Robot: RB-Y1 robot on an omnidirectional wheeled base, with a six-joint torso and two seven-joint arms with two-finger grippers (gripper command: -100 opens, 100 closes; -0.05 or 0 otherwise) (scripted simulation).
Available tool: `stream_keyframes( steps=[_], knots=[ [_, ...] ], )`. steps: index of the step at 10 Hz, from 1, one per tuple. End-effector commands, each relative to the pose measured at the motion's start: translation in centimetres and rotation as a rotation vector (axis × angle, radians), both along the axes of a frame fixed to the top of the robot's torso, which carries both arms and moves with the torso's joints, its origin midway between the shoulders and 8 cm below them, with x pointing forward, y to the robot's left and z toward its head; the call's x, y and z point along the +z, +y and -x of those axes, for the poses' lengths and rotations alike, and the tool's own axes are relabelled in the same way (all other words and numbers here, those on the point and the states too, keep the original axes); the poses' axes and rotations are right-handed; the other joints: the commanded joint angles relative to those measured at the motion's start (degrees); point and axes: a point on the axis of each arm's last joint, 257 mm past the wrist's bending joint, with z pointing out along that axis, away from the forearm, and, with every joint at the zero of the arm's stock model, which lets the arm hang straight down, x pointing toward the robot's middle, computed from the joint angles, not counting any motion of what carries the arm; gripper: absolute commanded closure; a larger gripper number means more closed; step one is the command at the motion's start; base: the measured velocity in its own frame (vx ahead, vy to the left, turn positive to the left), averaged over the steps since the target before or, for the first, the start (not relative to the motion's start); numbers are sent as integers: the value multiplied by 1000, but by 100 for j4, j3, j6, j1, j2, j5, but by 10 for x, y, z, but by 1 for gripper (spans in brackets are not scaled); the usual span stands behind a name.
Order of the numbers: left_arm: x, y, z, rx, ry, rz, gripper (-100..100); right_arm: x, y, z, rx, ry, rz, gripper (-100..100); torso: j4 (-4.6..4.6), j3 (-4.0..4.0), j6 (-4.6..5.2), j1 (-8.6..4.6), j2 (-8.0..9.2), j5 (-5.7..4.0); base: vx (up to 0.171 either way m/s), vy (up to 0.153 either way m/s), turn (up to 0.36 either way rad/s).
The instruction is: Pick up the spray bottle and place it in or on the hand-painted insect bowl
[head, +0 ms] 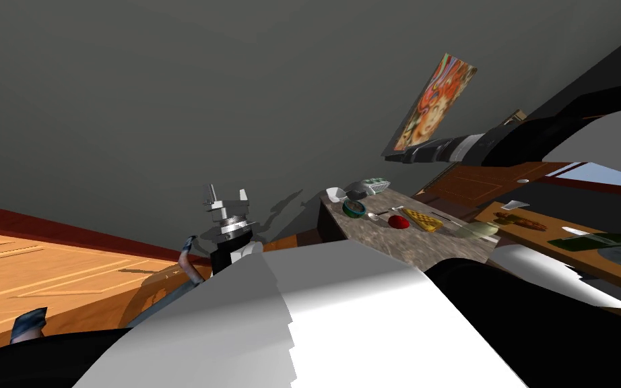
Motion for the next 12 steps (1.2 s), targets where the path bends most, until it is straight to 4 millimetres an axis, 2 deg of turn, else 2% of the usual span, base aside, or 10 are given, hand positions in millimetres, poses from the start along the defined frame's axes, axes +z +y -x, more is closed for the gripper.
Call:
stream_keyframes(
  steps=[1, 4, 6, 7, 12],
  knots=[
    [0, 0, 0, 0, 0, 0, 0, 4, 6, 0, 7, -1, 2, -100, 0, 0, 0, 0, 0, 0, -5, 11, -52],
    [0, 0, 0, 0, 0, 0, 0, 21, 22, -1, 37, -9, 9, -100, -1, -3, 0, 3, -4, 0, 19, 21, -70],
    [0, 0, 0, 0, 0, 0, 0, 20, 21, -1, 35, -9, 9, -100, -1, -2, 0, 0, -3, -1, 9, 10, -26],
    [0, 0, 0, 0, 0, 0, 0, 20, 21, -1, 35, -9, 9, 0, -1, -1, -1, -4, -1, -2, 0, 0, 0],
    [0, 0, 0, 0, 0, 0, 0, 20, 21, -1, 35, -9, 9, 0, 0, 1, -1, -8, 2, -3, 0, 0, 0]
  ],
)
